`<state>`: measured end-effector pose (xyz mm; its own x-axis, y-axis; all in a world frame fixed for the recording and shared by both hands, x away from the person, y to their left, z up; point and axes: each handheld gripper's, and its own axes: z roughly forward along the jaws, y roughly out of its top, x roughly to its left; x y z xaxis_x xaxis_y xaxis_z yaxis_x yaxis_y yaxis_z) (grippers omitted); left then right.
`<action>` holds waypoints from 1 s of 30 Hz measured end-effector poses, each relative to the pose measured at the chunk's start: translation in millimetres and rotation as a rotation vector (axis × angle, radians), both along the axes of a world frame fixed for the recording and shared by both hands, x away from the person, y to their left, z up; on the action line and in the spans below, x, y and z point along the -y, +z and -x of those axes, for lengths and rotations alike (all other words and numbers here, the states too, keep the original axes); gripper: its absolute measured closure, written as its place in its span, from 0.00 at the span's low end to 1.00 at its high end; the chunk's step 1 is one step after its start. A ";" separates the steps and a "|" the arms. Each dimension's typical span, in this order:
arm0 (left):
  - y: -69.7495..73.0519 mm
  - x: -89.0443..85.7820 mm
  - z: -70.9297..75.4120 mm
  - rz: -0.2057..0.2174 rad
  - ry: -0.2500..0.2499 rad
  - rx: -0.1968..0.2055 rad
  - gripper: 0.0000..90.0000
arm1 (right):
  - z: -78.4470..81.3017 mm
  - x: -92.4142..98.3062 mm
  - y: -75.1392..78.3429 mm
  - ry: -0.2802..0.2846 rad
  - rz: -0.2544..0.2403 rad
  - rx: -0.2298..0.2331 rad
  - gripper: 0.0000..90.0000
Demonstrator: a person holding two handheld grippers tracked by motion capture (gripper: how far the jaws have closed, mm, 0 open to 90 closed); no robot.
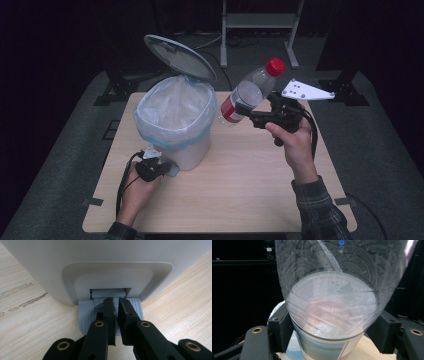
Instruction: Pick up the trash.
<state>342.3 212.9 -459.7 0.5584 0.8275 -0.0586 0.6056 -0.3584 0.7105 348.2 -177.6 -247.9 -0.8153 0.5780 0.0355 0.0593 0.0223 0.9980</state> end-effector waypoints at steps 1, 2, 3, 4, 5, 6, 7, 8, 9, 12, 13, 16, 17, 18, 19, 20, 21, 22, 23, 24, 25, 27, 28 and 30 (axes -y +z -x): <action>0.0 0.0 0.0 0.000 0.001 0.000 0.94 | -0.3 -1.7 1.5 0.002 0.000 0.005 0.31; 0.0 0.0 0.0 0.001 0.001 -0.001 0.94 | -0.2 -3.3 3.0 0.005 -0.003 0.006 0.31; 0.0 0.0 0.0 0.001 0.001 -0.001 0.94 | 0.0 -4.6 4.1 0.009 -0.007 0.003 0.31; 0.0 0.0 0.0 0.001 0.001 -0.001 0.94 | 0.0 -4.6 4.1 0.009 -0.007 0.003 0.31; 0.0 0.0 0.0 0.000 0.000 0.000 0.94 | -0.2 -6.0 5.6 0.012 -0.005 0.005 0.31; 0.0 0.0 0.0 0.000 0.001 0.000 0.94 | -0.8 -9.5 8.5 0.019 -0.008 0.012 0.31; 0.0 0.0 0.0 0.000 0.000 -0.001 0.94 | -0.8 -9.5 8.5 0.019 -0.008 0.012 0.31; 0.0 0.0 0.0 0.000 0.000 -0.001 0.94 | -1.1 -13.2 11.2 0.027 -0.013 0.014 0.31; 0.0 0.0 0.0 0.000 0.000 -0.001 0.94 | -1.1 -13.2 11.2 0.027 -0.013 0.014 0.31; 0.0 0.0 0.0 0.000 0.000 -0.001 0.94 | -1.4 -18.6 14.9 0.037 -0.011 0.020 0.31; 0.0 0.0 0.0 0.000 0.000 -0.001 0.94 | -1.4 -18.6 14.9 0.037 -0.011 0.020 0.31; -0.1 -0.1 0.0 0.002 0.002 0.000 0.94 | -2.1 -24.7 18.8 0.046 -0.016 0.023 0.31; -0.1 -0.1 0.0 0.002 0.002 0.000 0.94 | -2.3 -26.2 19.7 0.049 -0.018 0.021 0.31; -0.1 -0.1 0.0 0.002 0.002 0.000 0.94 | -2.8 -27.1 20.3 0.052 -0.018 0.024 0.31; -0.1 0.0 0.0 0.002 0.002 0.000 0.94 | -2.8 -27.1 20.3 0.052 -0.018 0.024 0.31; -0.1 -0.1 -0.1 0.001 0.001 0.000 0.94 | -3.6 -29.0 21.3 0.054 -0.019 0.028 0.31; -0.1 -0.1 -0.1 0.002 0.001 0.000 0.94 | -3.9 -31.0 22.2 0.056 -0.022 0.025 0.31; -0.1 -0.1 0.0 0.002 0.002 0.000 0.94 | -5.0 -33.6 23.4 0.060 -0.023 0.026 0.31; -0.1 -0.1 0.0 0.002 0.001 0.000 0.94 | -5.6 -35.1 23.9 0.060 -0.023 0.026 0.31; -0.2 -0.2 0.0 0.002 0.001 0.001 0.94 | -6.1 -36.2 24.1 0.061 -0.024 0.027 0.31; -0.2 -0.2 0.0 0.002 0.001 0.001 0.94 | -6.1 -36.2 24.1 0.061 -0.024 0.027 0.31; -0.2 -0.2 0.0 0.002 0.001 0.000 0.94 | -8.0 -40.9 24.9 0.066 -0.032 0.022 0.31; -0.2 -0.2 0.0 0.002 0.001 0.000 0.94 | -8.0 -40.9 24.9 0.066 -0.032 0.022 0.31; -0.2 -0.3 0.0 0.002 0.001 0.001 0.94 | -10.8 -45.6 25.0 0.073 -0.036 0.022 0.31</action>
<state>342.3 213.2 -459.9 0.5574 0.8281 -0.0597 0.6054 -0.3562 0.7117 358.9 -132.0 -222.8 -0.8562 0.5153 0.0369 0.0366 -0.0106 0.9993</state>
